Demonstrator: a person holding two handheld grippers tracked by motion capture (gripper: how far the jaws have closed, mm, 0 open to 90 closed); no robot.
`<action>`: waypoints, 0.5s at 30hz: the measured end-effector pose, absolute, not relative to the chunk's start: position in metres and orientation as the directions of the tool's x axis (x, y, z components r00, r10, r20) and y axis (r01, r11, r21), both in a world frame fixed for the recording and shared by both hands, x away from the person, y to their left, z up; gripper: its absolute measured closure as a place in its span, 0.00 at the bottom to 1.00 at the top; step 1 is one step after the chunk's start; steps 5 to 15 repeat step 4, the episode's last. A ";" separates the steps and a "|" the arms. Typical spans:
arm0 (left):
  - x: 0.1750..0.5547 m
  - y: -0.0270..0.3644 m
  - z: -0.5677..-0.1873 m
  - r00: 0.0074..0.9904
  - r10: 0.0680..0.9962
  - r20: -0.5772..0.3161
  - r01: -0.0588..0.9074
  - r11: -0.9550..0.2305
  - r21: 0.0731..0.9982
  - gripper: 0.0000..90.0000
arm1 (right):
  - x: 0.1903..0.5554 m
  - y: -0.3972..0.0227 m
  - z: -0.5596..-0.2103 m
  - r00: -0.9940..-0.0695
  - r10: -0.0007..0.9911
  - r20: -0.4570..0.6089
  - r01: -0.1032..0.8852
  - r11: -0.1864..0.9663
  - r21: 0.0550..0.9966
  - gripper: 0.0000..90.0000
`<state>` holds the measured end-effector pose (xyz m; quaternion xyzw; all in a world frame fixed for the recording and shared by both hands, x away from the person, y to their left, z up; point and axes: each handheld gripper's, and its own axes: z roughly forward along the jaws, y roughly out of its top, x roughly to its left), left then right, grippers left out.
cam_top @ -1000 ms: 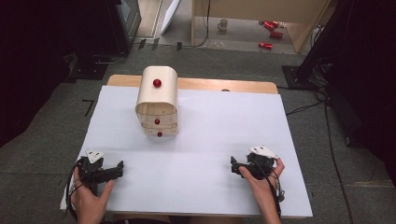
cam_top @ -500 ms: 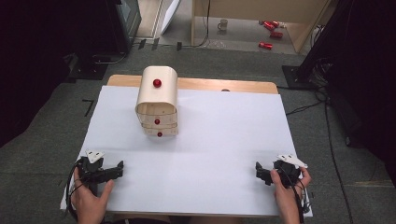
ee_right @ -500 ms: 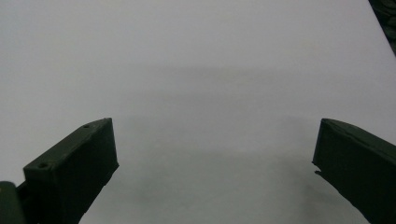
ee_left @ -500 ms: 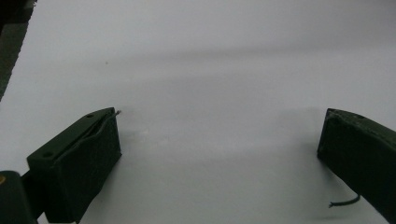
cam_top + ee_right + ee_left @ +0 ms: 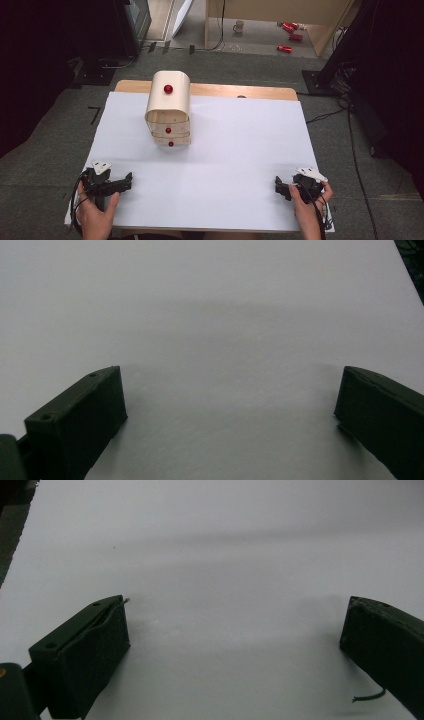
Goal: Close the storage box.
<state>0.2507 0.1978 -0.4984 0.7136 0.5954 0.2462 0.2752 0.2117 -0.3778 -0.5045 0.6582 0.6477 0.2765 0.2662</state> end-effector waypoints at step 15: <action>0.251 0.198 -0.498 0.170 0.985 0.024 0.714 -0.139 0.686 0.00 | 0.212 -0.378 -0.505 0.008 1.000 0.018 0.705 -0.019 0.709 0.00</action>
